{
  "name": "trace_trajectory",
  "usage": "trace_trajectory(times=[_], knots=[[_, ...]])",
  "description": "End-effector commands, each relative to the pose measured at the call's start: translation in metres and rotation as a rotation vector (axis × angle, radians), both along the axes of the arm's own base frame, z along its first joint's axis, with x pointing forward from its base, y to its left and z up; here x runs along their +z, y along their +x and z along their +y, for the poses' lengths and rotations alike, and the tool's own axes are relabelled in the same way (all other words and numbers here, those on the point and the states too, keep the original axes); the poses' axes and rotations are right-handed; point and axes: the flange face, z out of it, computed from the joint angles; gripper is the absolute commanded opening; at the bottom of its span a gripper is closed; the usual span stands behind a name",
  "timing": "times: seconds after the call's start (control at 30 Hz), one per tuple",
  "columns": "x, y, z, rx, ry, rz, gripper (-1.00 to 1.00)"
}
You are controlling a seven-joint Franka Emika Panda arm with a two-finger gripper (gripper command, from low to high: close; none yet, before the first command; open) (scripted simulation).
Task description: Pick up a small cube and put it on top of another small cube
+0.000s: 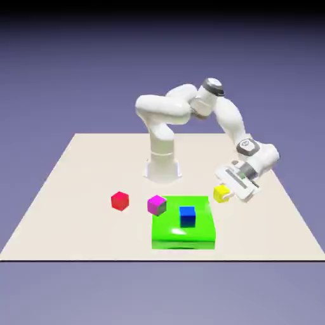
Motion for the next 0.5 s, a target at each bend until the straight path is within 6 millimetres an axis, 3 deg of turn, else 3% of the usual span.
trace_trajectory(times=[0.0, 0.23, 0.47], knots=[[0.001, 0.006, 0.000, -0.027, -0.004, 0.006, -1.00], [0.019, 0.062, -0.004, -0.198, -0.015, 0.026, -1.00], [0.055, 0.133, -0.024, -0.359, -0.001, 0.006, -1.00]])
